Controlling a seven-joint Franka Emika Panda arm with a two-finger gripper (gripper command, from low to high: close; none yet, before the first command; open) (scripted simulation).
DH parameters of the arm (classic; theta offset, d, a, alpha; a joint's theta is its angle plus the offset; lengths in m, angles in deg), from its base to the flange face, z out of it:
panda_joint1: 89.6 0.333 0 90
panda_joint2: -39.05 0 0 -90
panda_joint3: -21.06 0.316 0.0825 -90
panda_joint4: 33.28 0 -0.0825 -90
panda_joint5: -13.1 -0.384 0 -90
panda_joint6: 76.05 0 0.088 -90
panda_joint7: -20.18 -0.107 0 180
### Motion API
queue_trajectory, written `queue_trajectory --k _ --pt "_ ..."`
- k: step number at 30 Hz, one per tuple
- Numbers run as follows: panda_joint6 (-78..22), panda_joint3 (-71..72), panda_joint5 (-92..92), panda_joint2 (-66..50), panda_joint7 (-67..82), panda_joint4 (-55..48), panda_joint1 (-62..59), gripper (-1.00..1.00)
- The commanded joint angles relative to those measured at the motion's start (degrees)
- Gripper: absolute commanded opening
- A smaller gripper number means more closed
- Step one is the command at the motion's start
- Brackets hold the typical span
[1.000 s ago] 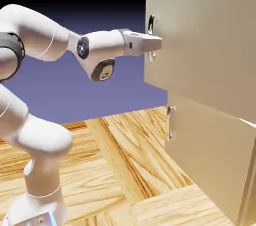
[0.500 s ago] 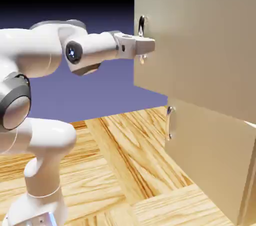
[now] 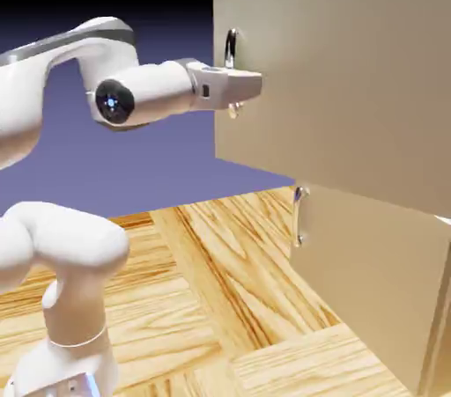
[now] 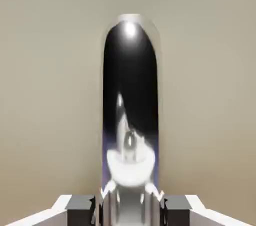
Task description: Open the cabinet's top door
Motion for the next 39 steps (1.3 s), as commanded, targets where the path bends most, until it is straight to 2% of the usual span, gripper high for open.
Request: queue_trajectory --k 1,13,22,29,39 --pt "-2.4 0.0 0.5 0.9 -0.7 0.5 -1.9 -1.00" --pt "-32.4 -9.2 14.1 13.6 -7.0 2.7 -19.9 -1.00" --pt "-54.8 -24.0 26.0 17.6 -8.0 -2.7 -26.5 -1.00" --pt "-72.2 -35.6 34.4 16.8 -8.2 -12.9 -24.6 -1.00" --pt "-94.3 -46.4 41.6 14.6 -9.6 -33.5 -12.5 -1.00"
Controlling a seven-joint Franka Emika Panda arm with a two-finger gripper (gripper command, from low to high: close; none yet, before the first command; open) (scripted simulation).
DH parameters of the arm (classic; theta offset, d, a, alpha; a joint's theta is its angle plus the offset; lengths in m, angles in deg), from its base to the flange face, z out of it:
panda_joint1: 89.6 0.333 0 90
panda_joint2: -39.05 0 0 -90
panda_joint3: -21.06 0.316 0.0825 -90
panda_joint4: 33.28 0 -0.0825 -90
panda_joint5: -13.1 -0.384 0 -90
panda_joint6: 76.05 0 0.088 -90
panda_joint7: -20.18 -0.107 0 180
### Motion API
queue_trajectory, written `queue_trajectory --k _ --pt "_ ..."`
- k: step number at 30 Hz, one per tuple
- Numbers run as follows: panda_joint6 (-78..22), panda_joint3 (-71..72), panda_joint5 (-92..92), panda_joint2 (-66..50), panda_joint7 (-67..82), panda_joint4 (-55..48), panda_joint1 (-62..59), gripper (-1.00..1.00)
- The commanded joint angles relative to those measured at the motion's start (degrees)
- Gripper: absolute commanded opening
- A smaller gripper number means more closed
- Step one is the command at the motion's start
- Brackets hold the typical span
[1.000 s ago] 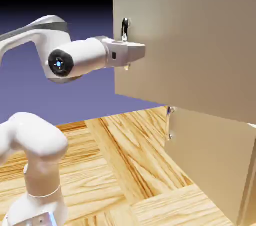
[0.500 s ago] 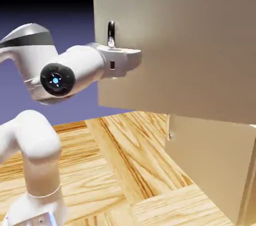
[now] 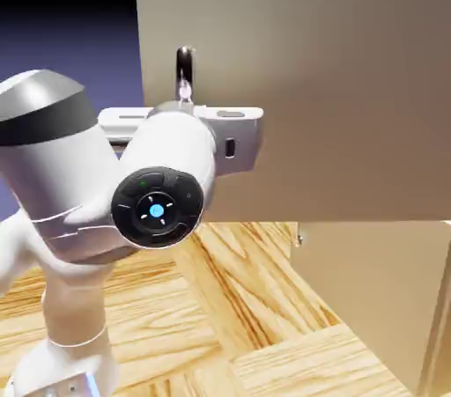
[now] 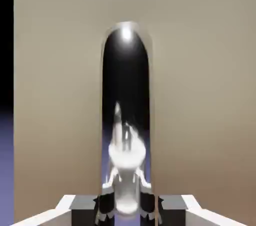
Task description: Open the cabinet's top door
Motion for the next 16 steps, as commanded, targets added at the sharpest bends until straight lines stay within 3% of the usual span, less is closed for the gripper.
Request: queue_trajectory --k 1,16 --pt "-1.8 -0.7 0.4 -0.2 -0.2 -2.1 1.4 -1.00" --pt "-25.7 -6.4 2.5 -2.2 -4.9 -32.1 22.4 -1.00"
